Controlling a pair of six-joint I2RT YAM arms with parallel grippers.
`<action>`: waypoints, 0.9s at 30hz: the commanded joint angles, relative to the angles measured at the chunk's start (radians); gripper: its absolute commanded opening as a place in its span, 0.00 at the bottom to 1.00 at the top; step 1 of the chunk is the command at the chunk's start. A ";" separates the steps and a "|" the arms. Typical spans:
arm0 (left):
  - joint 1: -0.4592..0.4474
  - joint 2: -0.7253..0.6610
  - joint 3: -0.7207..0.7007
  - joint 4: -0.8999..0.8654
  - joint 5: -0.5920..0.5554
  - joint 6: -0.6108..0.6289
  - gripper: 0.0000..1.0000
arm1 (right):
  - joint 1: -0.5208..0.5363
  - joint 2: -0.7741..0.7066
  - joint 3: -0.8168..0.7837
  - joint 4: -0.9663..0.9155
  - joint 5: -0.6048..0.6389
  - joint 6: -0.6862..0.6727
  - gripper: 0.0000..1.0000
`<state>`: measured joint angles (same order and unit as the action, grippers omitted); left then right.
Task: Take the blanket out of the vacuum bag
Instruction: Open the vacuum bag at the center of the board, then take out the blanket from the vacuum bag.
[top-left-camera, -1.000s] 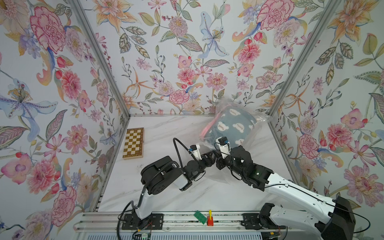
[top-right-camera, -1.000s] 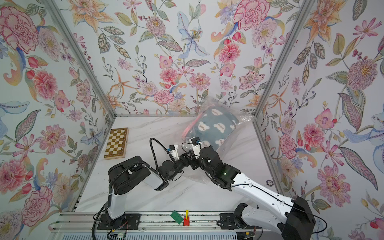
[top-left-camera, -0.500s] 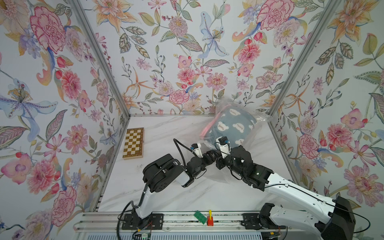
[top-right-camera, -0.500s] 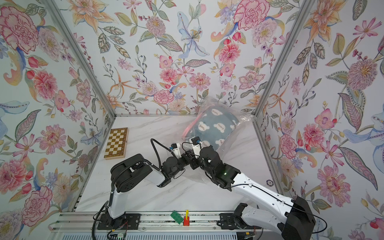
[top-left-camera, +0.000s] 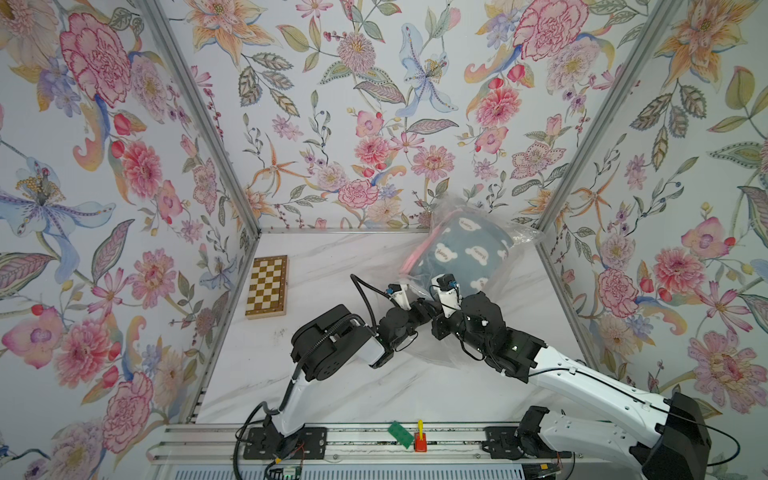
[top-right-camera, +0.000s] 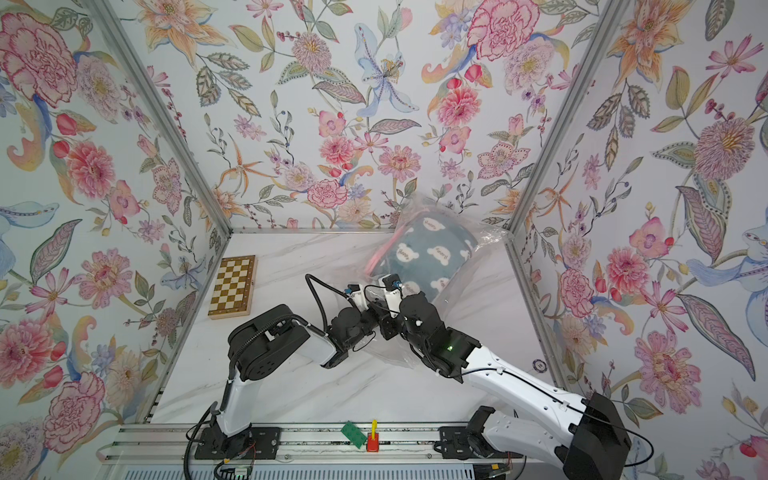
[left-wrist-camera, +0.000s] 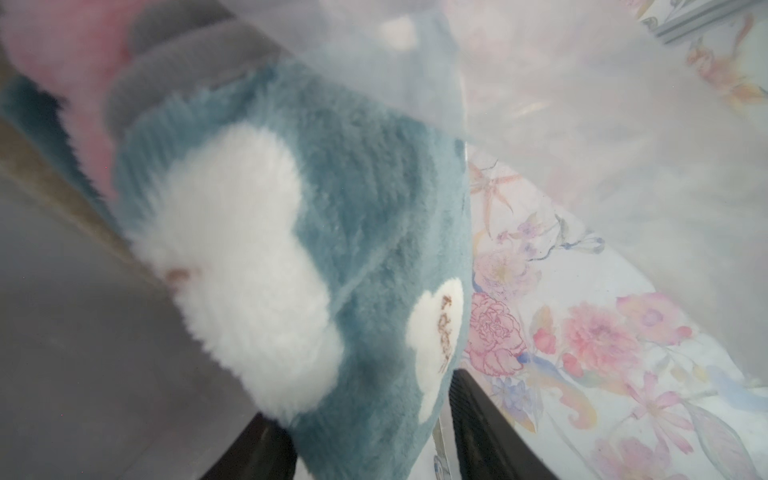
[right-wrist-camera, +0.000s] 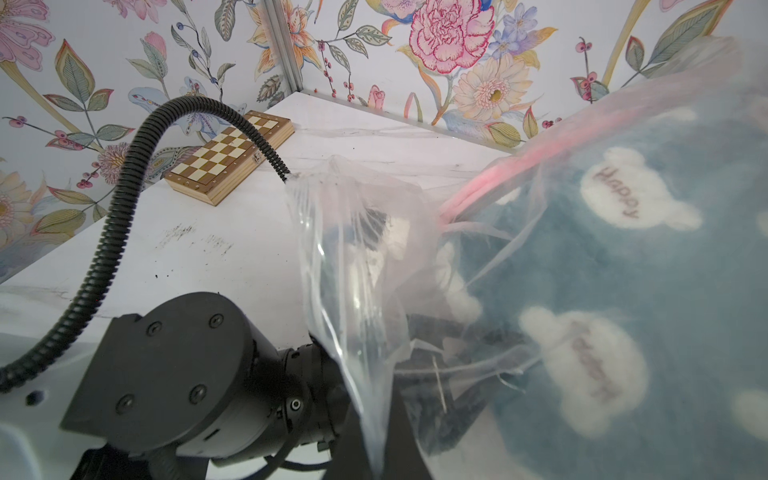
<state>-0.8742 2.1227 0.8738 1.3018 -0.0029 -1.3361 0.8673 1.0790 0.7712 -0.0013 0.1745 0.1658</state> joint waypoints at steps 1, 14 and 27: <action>0.007 -0.028 0.014 0.009 0.040 0.023 0.56 | -0.004 -0.006 -0.006 0.044 -0.024 0.014 0.00; 0.004 -0.029 0.065 0.014 0.096 0.018 0.51 | -0.005 0.029 0.005 0.068 -0.024 0.026 0.00; 0.023 0.040 0.165 -0.154 0.110 0.021 0.54 | -0.012 0.013 0.008 0.024 -0.018 0.013 0.00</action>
<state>-0.8661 2.1338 1.0008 1.2194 0.0761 -1.3396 0.8600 1.1088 0.7715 0.0227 0.1646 0.1772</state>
